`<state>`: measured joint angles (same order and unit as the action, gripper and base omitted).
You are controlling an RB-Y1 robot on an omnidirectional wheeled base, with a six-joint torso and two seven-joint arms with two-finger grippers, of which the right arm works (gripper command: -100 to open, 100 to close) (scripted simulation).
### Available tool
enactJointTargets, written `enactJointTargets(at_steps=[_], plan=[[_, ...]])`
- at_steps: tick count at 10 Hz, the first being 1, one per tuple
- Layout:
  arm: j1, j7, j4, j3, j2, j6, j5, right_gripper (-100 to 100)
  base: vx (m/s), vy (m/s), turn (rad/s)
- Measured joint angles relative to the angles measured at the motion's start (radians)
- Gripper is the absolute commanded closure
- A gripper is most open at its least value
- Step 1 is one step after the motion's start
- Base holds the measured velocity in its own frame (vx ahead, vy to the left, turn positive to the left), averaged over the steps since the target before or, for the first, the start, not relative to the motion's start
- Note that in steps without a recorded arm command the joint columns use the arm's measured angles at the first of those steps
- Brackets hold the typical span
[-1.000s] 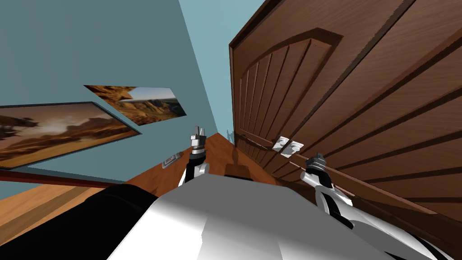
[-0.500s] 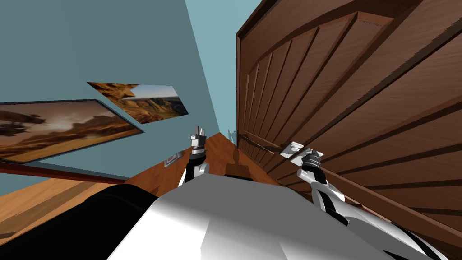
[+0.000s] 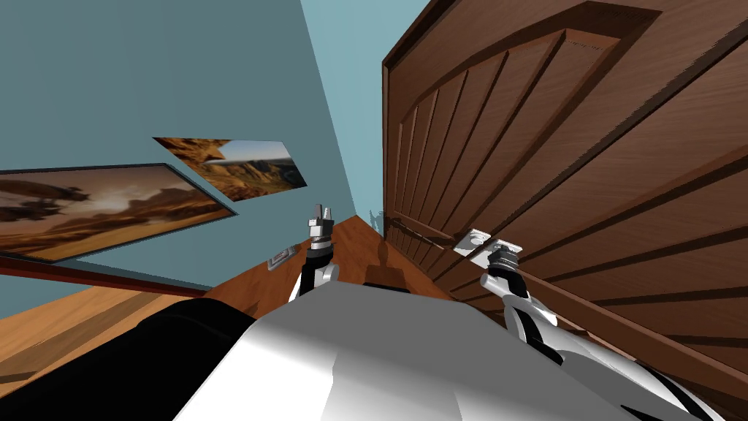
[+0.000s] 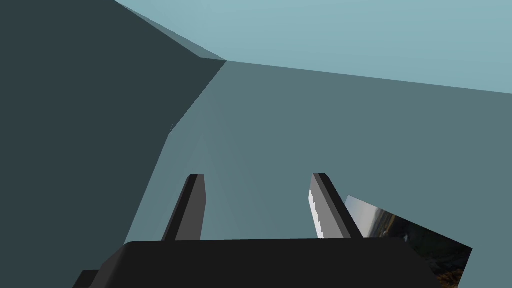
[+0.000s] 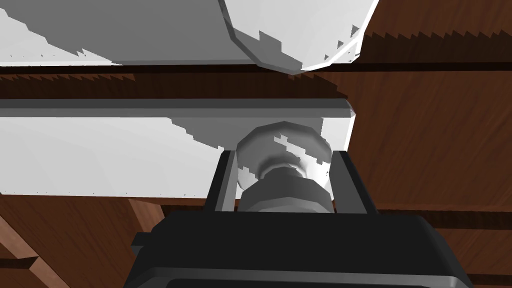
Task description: Pull the door open
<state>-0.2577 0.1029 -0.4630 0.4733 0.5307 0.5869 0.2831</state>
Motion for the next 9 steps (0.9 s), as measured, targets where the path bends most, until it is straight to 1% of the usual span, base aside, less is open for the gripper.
enactJointTargets(at_steps=[2, 3, 4, 5, 7, 8, 9], plan=[[0.004, 0.000, -0.004, 0.001, 0.001, -0.002, 0.001, 100, -0.134, -0.074, -0.075], [-0.040, 0.016, 0.103, -0.014, 0.026, 0.044, -0.008, 100, -0.081, -0.054, -0.065], [0.001, 0.007, 0.031, 0.003, 0.010, 0.012, 0.002, 100, -0.082, -0.052, -0.195], [0.027, -0.002, -0.001, 0.014, 0.009, -0.014, 0.007, -100, -0.144, 0.014, -0.107], [0.029, 0.002, 0.001, 0.012, 0.013, -0.015, 0.006, -100, -0.160, 0.099, 0.007], [0.035, 0.001, -0.017, 0.012, 0.007, -0.021, 0.006, -100, -0.123, 0.141, 0.014], [0.033, 0.002, -0.020, 0.009, 0.006, -0.024, 0.005, -100, -0.127, 0.168, 0.038]])
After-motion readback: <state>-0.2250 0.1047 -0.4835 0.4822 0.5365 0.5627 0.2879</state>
